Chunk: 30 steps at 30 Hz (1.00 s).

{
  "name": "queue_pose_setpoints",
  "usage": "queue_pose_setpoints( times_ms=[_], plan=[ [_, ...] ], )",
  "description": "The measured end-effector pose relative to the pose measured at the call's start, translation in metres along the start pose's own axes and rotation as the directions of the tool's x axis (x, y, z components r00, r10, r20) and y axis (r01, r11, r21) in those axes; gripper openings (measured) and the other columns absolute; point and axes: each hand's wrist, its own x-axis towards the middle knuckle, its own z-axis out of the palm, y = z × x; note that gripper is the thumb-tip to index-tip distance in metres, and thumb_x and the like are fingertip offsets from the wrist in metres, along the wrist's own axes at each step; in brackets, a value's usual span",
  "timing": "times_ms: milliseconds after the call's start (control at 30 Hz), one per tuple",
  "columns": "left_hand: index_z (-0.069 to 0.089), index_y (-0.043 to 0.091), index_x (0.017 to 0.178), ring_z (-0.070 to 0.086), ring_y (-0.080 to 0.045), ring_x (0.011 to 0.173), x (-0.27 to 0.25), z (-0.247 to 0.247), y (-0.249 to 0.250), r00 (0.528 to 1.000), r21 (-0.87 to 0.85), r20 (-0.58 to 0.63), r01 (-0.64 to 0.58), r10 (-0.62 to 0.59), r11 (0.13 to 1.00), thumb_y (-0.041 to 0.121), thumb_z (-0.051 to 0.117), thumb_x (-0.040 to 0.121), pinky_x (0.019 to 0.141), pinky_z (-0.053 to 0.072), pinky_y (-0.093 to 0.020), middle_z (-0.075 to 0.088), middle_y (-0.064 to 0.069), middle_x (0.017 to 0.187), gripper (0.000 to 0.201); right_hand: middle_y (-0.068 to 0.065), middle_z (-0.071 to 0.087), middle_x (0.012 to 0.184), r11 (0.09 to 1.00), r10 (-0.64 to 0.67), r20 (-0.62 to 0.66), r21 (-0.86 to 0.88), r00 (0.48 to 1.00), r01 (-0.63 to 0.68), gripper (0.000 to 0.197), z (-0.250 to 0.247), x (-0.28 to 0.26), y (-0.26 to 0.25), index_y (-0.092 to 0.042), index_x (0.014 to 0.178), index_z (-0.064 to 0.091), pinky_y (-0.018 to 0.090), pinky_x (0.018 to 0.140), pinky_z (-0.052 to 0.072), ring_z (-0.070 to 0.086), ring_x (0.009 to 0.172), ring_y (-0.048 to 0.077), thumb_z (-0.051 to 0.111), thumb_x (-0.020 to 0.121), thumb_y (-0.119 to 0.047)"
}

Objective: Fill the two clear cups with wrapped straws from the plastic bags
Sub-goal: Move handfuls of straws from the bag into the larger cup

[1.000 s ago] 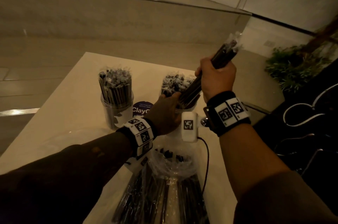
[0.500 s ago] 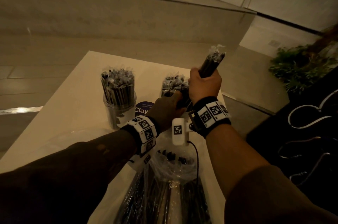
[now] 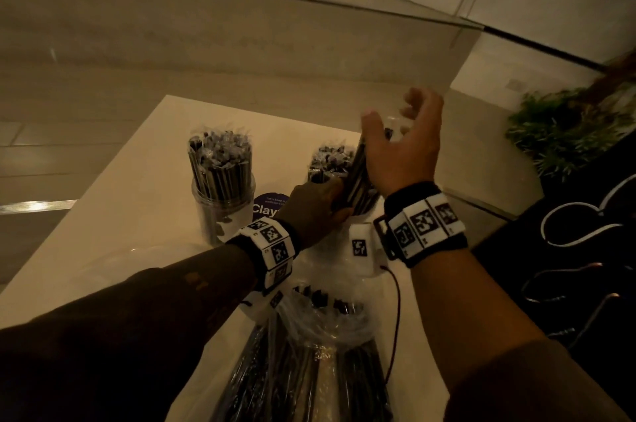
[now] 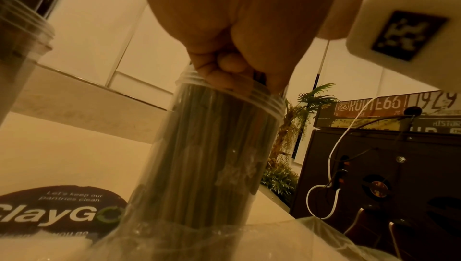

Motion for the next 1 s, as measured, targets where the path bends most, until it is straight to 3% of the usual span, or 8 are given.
queue_pose_setpoints(
  times_ms=[100, 233, 467, 667, 800, 900, 967, 1000],
  plan=[
    [0.055, 0.008, 0.11, 0.062, -0.029, 0.08, -0.001, 0.004, -0.001, 0.999, -0.001, -0.047, -0.012, 0.012, 1.0, 0.035, 0.059, 0.089, 0.063, 0.044, -0.032, 0.066, -0.01, 0.095, 0.035, 0.011, 0.052, 0.132, 0.94, -0.106, 0.267, -0.287, 0.958, 0.184, 0.037, 0.004, 0.019, 0.003, -0.008, 0.127, 0.052, 0.03, 0.099, 0.037, 0.048, 0.123, 0.024, 0.044, 0.099, -0.03],
    [0.061, 0.004, 0.104, 0.064, -0.027, 0.078, -0.007, 0.005, 0.0, 0.991, -0.107, -0.113, -0.085, 0.072, 0.991, 0.025, 0.068, 0.084, 0.068, 0.051, -0.031, 0.068, -0.012, 0.091, 0.03, 0.014, 0.057, 0.125, 0.84, 0.049, 0.516, -0.485, 0.855, 0.244, 0.039, 0.025, -0.006, 0.039, -0.006, 0.121, 0.055, 0.039, 0.103, 0.036, 0.051, 0.118, 0.031, 0.029, 0.104, -0.029],
    [0.061, 0.003, 0.078, 0.057, -0.03, 0.063, -0.013, 0.013, -0.007, 0.983, -0.061, -0.182, -0.032, 0.02, 0.998, 0.015, 0.073, 0.077, 0.06, 0.029, -0.019, 0.061, -0.013, 0.073, 0.017, 0.009, 0.009, 0.162, 0.885, -0.061, 0.381, -0.406, 0.923, 0.226, 0.062, 0.032, -0.028, 0.054, -0.015, 0.154, 0.009, 0.043, 0.121, 0.007, 0.011, 0.149, 0.023, 0.037, 0.101, -0.029],
    [0.054, 0.007, 0.067, 0.047, -0.024, 0.063, -0.021, 0.012, -0.011, 0.966, -0.131, -0.259, -0.052, 0.016, 0.99, 0.018, 0.063, 0.077, 0.055, 0.036, -0.028, 0.054, -0.012, 0.072, 0.018, 0.003, 0.007, 0.164, 0.694, 0.103, 0.679, -0.572, 0.726, 0.437, 0.054, 0.04, -0.03, 0.066, -0.016, 0.154, 0.013, 0.043, 0.122, 0.001, 0.002, 0.15, 0.017, 0.021, 0.104, -0.033],
    [0.047, 0.019, 0.068, 0.04, -0.013, 0.058, -0.036, 0.008, -0.018, 0.978, -0.197, -0.199, 0.02, -0.06, 0.98, 0.028, 0.061, 0.079, 0.054, 0.028, -0.02, 0.046, 0.003, 0.066, 0.02, 0.009, 0.013, 0.162, 0.837, -0.018, 0.582, -0.436, 0.813, 0.331, 0.058, 0.029, -0.039, 0.052, -0.013, 0.153, 0.017, 0.042, 0.122, 0.008, 0.008, 0.149, 0.022, 0.031, 0.102, -0.036],
    [0.045, 0.024, 0.077, 0.046, -0.013, 0.064, -0.047, 0.008, -0.026, 0.952, -0.155, 0.023, 0.306, -0.307, 0.939, 0.033, 0.069, 0.078, 0.057, 0.033, -0.022, 0.045, 0.01, 0.069, 0.025, 0.013, 0.06, 0.11, 0.921, -0.239, 0.247, -0.25, 0.939, 0.3, 0.028, 0.012, -0.06, 0.034, -0.009, 0.112, 0.056, 0.039, 0.088, 0.048, 0.055, 0.103, 0.027, 0.045, 0.095, -0.028],
    [0.049, 0.019, 0.097, 0.05, -0.015, 0.08, -0.057, 0.01, -0.034, 0.843, -0.028, 0.18, 0.519, -0.507, 0.854, 0.043, 0.073, 0.073, 0.067, 0.041, -0.026, 0.048, 0.006, 0.087, 0.041, 0.004, 0.053, 0.069, 0.957, -0.089, 0.362, -0.228, 0.928, 0.181, 0.022, 0.004, -0.076, 0.034, -0.014, 0.076, 0.051, 0.033, 0.059, 0.044, 0.051, 0.064, 0.019, 0.049, 0.095, -0.024],
    [0.047, 0.017, 0.11, 0.051, -0.017, 0.089, -0.063, 0.013, -0.039, 0.77, 0.034, 0.244, 0.6, -0.589, 0.799, 0.048, 0.074, 0.07, 0.074, 0.046, -0.029, 0.049, 0.002, 0.1, 0.058, 0.002, 0.047, 0.062, 0.945, 0.113, 0.525, -0.32, 0.844, 0.072, 0.031, 0.003, -0.084, 0.037, -0.015, 0.067, 0.046, 0.03, 0.055, 0.04, 0.047, 0.057, 0.016, 0.05, 0.096, -0.024]
  ],
)
